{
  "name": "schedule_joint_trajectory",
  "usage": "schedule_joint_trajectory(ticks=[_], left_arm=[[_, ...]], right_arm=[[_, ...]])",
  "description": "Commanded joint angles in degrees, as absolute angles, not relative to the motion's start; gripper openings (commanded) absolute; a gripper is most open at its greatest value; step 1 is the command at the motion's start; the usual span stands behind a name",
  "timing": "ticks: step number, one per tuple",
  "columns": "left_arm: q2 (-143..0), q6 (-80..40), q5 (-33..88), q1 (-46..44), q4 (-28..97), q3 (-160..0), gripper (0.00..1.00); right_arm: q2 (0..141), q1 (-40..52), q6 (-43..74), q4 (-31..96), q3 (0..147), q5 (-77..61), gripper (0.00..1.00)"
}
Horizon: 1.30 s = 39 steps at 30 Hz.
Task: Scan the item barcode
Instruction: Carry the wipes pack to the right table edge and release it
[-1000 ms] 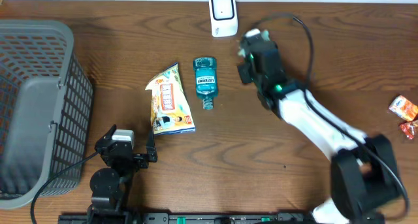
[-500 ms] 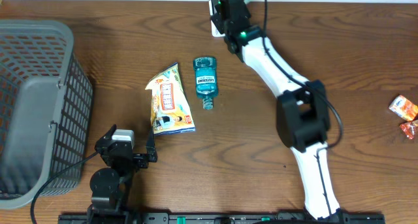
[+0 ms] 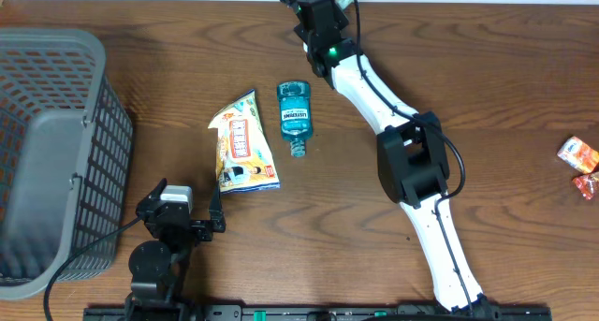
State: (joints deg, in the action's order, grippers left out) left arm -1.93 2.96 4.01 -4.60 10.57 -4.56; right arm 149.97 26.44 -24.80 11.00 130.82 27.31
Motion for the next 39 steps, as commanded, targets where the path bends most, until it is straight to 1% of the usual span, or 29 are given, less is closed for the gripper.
schedule_joint_trajectory(ticks=[1, 5, 9, 10, 15, 18, 20, 26, 29, 30, 31, 32, 33, 36, 38, 39], left_arm=[[-1.7, 2.7, 4.5, -4.4, 12.2, -3.7, 0.98], [-1.7, 2.7, 4.5, -4.4, 12.2, -3.7, 0.98], [-1.7, 2.7, 4.5, -4.4, 12.2, -3.7, 0.98], [-1.7, 2.7, 4.5, -4.4, 12.2, -3.7, 0.98], [-1.7, 2.7, 4.5, -4.4, 12.2, -3.7, 0.98], [-1.7, 2.7, 4.5, -4.4, 12.2, -3.7, 0.98], [-1.7, 2.7, 4.5, -4.4, 12.2, -3.7, 0.98], [-1.7, 2.7, 4.5, -4.4, 12.2, -3.7, 0.98], [-1.7, 2.7, 4.5, -4.4, 12.2, -3.7, 0.98], [-1.7, 2.7, 4.5, -4.4, 12.2, -3.7, 0.98], [-1.7, 2.7, 4.5, -4.4, 12.2, -3.7, 0.98], [-1.7, 2.7, 4.5, -4.4, 12.2, -3.7, 0.98], [-1.7, 2.7, 4.5, -4.4, 12.2, -3.7, 0.98], [-1.7, 2.7, 4.5, -4.4, 12.2, -3.7, 0.98], [-1.7, 2.7, 4.5, -4.4, 12.2, -3.7, 0.98], [-1.7, 2.7, 4.5, -4.4, 12.2, -3.7, 0.98]], right_arm=[[149.3, 26.5, -25.6, 14.9, 134.4, 40.1, 0.01], [147.8, 24.2, -21.0, 27.8, 137.4, 50.7, 0.01], [145.8, 19.4, -14.1, 41.7, 137.6, 55.3, 0.01], [145.4, 16.5, -10.7, 47.5, 137.6, 56.3, 0.01], [145.4, 6.4, -1.9, 62.5, 137.1, 56.1, 0.01], [145.4, -0.8, 1.8, 65.9, 136.4, 52.1, 0.01], [145.4, -4.6, 1.9, 66.8, 136.4, 47.3, 0.01], [145.4, -13.6, 1.9, 66.5, 136.4, 41.3, 0.01], [145.4, -17.0, 1.9, 66.2, 136.4, 36.3, 0.06], [145.4, -17.7, 2.2, 66.2, 136.4, 35.7, 0.09], [145.4, -18.4, 3.1, 66.2, 136.4, 35.7, 0.22], [145.3, -19.0, 4.3, 66.5, 136.4, 35.8, 0.49], [144.9, -19.6, 6.1, 67.1, 136.4, 35.8, 0.72], [143.4, -20.4, 11.4, 68.4, 136.4, 34.9, 0.86], [141.5, -20.6, 13.2, 68.9, 136.4, 33.3, 0.99], [140.1, -20.6, 13.8, 69.0, 136.4, 32.3, 0.99]])
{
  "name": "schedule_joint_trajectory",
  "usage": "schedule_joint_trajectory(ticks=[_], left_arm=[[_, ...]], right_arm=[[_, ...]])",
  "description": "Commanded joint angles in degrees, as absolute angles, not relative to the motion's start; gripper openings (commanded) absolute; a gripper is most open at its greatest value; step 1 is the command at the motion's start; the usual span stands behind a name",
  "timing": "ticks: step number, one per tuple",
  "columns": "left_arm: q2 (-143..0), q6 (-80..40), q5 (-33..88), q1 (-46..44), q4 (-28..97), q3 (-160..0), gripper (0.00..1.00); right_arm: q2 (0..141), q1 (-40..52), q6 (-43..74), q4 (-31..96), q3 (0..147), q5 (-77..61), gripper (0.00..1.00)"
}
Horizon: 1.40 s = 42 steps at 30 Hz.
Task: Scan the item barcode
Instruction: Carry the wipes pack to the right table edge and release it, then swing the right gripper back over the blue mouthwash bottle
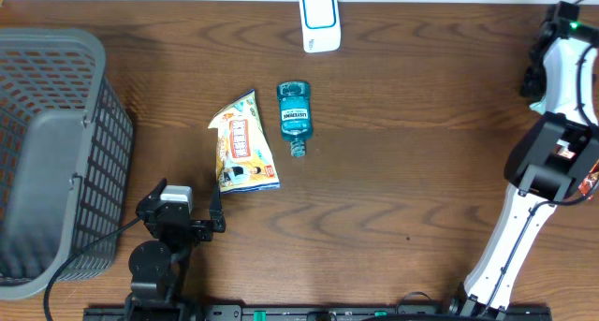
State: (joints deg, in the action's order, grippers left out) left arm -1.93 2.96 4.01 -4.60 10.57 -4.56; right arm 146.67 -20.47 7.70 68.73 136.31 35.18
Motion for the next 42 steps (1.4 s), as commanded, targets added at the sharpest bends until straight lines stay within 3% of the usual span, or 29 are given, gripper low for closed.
schedule_joint_trajectory(ticks=[1, 13, 18, 23, 34, 42], left_arm=[[-1.7, 2.7, 4.5, -4.4, 12.2, -3.7, 0.98], [-1.7, 2.7, 4.5, -4.4, 12.2, -3.7, 0.98], [-1.7, 2.7, 4.5, -4.4, 12.2, -3.7, 0.98], [-1.7, 2.7, 4.5, -4.4, 12.2, -3.7, 0.98], [-1.7, 2.7, 4.5, -4.4, 12.2, -3.7, 0.98], [-1.7, 2.7, 4.5, -4.4, 12.2, -3.7, 0.98]], right_arm=[[138.7, -20.6, 14.3, 69.0, 136.4, 31.2, 0.99], [118.3, -14.1, 23.3, 74.0, 136.4, 2.3, 0.99], [117.5, -2.4, 30.2, 80.9, 136.2, 0.1, 0.99], [120.1, 8.9, 30.8, 79.8, 134.0, -8.3, 0.99], [133.4, 29.3, 27.1, 65.5, 125.9, -5.8, 0.99], [140.7, 33.9, 23.8, 56.3, 125.9, 1.1, 0.99]])
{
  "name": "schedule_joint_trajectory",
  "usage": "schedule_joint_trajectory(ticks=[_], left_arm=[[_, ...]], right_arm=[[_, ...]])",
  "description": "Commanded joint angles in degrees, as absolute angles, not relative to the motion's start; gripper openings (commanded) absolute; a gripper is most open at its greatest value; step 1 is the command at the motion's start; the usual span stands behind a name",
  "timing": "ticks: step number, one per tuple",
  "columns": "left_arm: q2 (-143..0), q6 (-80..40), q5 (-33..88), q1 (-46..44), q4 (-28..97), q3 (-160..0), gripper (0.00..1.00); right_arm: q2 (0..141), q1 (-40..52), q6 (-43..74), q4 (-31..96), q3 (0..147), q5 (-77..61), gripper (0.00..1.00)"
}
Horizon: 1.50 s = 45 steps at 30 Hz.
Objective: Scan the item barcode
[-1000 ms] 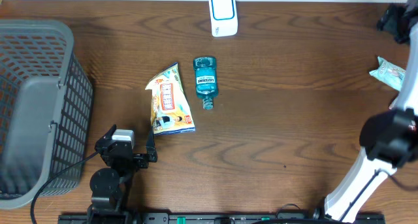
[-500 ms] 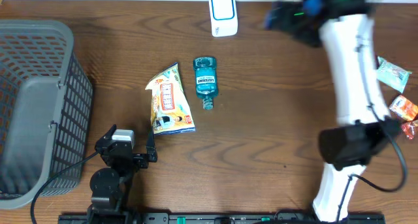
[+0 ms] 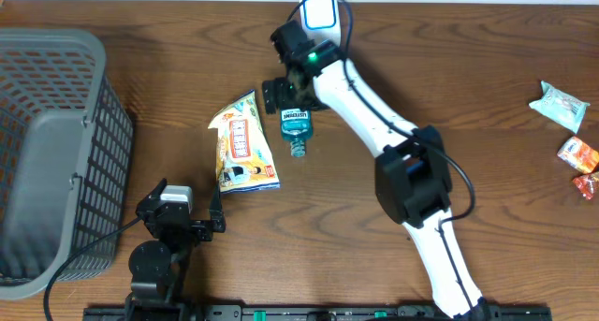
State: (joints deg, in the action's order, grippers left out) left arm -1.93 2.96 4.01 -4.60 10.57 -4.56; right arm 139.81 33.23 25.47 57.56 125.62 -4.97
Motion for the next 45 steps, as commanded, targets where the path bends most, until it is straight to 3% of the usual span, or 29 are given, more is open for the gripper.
schedule_joint_trajectory(ticks=[1, 6, 10, 14, 17, 21, 26, 32, 43, 44, 45], left_arm=[[-1.7, 2.7, 4.5, -4.4, 12.2, -3.7, 0.98], [-1.7, 2.7, 4.5, -4.4, 12.2, -3.7, 0.98], [-1.7, 2.7, 4.5, -4.4, 12.2, -3.7, 0.98], [-1.7, 2.7, 4.5, -4.4, 12.2, -3.7, 0.98], [-1.7, 2.7, 4.5, -4.4, 12.2, -3.7, 0.98], [-1.7, 2.7, 4.5, -4.4, 12.2, -3.7, 0.98], [-1.7, 2.7, 4.5, -4.4, 12.2, -3.7, 0.98], [-1.7, 2.7, 4.5, -4.4, 12.2, -3.7, 0.98], [-1.7, 2.7, 4.5, -4.4, 12.2, -3.7, 0.98], [-1.7, 2.7, 4.5, -4.4, 12.2, -3.7, 0.98], [-1.7, 2.7, 4.5, -4.4, 12.2, -3.7, 0.98]], right_arm=[[142.0, 34.3, 24.6, 56.6, 125.9, 3.0, 0.99], [144.4, 34.7, 24.8, 59.2, 125.9, 3.1, 0.98], [144.5, 34.7, 24.2, 60.6, 125.6, 3.1, 0.86], [144.5, 34.7, 23.9, 60.1, 124.4, 3.8, 0.80], [144.5, 34.7, 23.9, 58.3, 122.2, 6.5, 0.66], [144.5, 34.6, 23.6, 58.0, 119.0, 9.6, 0.33], [144.5, 34.4, 23.0, 60.4, 117.3, 8.7, 0.19], [144.3, 33.4, 17.5, 62.5, 117.3, 1.8, 0.17], [142.8, 31.3, 19.9, 65.9, 120.9, 0.1, 0.48], [142.0, 31.2, 20.4, 65.8, 121.4, -1.5, 0.61], [141.4, 31.2, 21.3, 65.7, 122.0, -3.4, 0.81]])
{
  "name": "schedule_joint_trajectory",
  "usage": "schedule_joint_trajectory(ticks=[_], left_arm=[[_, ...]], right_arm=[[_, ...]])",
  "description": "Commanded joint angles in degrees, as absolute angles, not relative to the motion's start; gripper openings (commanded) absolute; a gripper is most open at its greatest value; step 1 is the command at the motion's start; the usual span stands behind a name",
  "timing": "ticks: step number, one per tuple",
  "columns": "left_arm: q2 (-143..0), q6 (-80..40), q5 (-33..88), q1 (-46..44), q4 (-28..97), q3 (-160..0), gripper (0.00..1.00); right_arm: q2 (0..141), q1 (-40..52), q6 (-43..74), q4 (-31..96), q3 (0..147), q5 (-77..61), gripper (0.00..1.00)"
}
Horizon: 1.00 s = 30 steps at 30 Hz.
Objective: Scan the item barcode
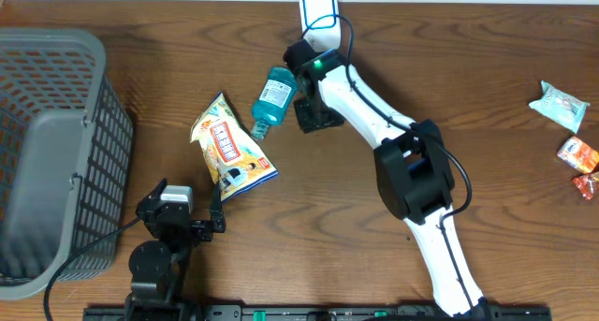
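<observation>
The white scanner (pixel 318 7) with a blue outline stands at the table's back edge. Just in front of it, my right gripper (pixel 298 94) is shut on the teal mouthwash bottle (pixel 272 94). The bottle is tilted, with its cap pointing down-left toward the snack bag (pixel 229 148). The fingers themselves are mostly hidden under the wrist. My left gripper (pixel 215 215) rests folded near the front edge, open and holding nothing.
A grey mesh basket (pixel 94 124) fills the left side. A pale teal packet (pixel 560 106) and two orange snack packets (pixel 580 162) lie at the far right edge. The right arm's elbow (pixel 416 167) stands over the table's middle.
The right gripper was over the flat-lying bottle; now it holds the bottle, shifted left and back, tilted and closer to the scanner. The snack bag has turned and slid slightly left.
The right gripper was first at the scanner with a pale item. Then the arm was at the far right edge. Then a pale teal packet lay there and the gripper was down on the mouthwash bottle. Now it holds the bottle near the scanner. The left arm stayed still.
</observation>
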State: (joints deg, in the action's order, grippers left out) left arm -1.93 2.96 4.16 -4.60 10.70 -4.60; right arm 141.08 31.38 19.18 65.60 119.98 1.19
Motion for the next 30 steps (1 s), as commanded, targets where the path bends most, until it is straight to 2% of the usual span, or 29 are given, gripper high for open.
schedule_joint_trajectory(ticks=[1, 5, 8, 10, 13, 16, 17, 21, 30], left_arm=[[-1.7, 2.7, 4.5, -4.4, 12.2, -3.7, 0.98], [-1.7, 2.7, 4.5, -4.4, 12.2, -3.7, 0.98], [-1.7, 2.7, 4.5, -4.4, 12.2, -3.7, 0.98], [-1.7, 2.7, 4.5, -4.4, 12.2, -3.7, 0.98], [-1.7, 2.7, 4.5, -4.4, 12.2, -3.7, 0.98], [-1.7, 2.7, 4.5, -4.4, 12.2, -3.7, 0.98], [-1.7, 2.7, 4.5, -4.4, 12.2, -3.7, 0.98], [-1.7, 2.7, 4.5, -4.4, 12.2, -3.7, 0.98], [-1.7, 2.7, 4.5, -4.4, 12.2, -3.7, 0.98]], right_arm=[[140.8, 31.1, 22.2, 65.4, 122.4, -5.1, 0.82], [139.0, 31.4, 24.8, 61.5, 124.0, -11.2, 0.89], [138.5, 32.2, 24.3, 54.1, 124.1, -11.9, 0.84], [138.9, 32.9, 23.1, 46.9, 124.0, -11.3, 0.70], [139.0, 34.0, 23.1, 42.5, 123.8, -7.2, 0.61], [139.0, 35.4, 23.3, 41.0, 123.8, -1.6, 0.44], [139.0, 36.0, 23.3, 39.7, 123.8, 0.1, 0.41], [139.2, 37.5, 23.1, 34.1, 123.8, 6.2, 0.48], [145.5, 37.6, 23.1, 26.9, 123.8, 5.9, 0.47]])
